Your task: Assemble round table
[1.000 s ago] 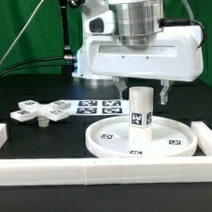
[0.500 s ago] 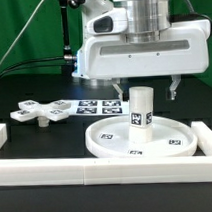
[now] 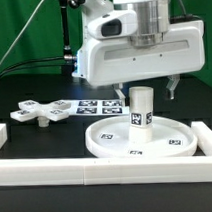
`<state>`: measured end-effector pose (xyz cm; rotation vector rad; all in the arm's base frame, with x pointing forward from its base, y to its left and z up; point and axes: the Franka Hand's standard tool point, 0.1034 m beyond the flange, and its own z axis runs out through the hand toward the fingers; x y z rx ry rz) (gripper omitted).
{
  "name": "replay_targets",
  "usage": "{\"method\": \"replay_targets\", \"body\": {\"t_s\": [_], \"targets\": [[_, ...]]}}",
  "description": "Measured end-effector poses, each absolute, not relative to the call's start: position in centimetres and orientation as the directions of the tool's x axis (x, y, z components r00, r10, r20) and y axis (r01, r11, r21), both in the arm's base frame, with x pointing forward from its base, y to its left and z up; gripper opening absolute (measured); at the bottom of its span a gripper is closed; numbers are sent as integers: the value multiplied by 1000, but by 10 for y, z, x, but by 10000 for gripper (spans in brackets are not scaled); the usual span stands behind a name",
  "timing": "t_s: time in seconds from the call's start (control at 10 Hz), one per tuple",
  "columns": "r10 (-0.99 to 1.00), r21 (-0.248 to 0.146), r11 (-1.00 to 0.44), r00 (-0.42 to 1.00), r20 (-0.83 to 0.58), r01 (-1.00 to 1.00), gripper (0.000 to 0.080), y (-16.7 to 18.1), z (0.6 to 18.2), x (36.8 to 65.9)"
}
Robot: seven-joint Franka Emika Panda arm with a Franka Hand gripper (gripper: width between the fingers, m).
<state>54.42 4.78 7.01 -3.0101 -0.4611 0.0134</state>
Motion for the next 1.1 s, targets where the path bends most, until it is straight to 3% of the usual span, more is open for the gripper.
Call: {"method": "replay_targets", "body": {"t_s": [0.6,0.8,1.1], "targets": [[654,-81,-752,756,39,654,649,43,68,546],[800,-58,-598,600,19,799,649,40,71,551],[897,-60,-442,443,4,895,649,38,69,553]]}}
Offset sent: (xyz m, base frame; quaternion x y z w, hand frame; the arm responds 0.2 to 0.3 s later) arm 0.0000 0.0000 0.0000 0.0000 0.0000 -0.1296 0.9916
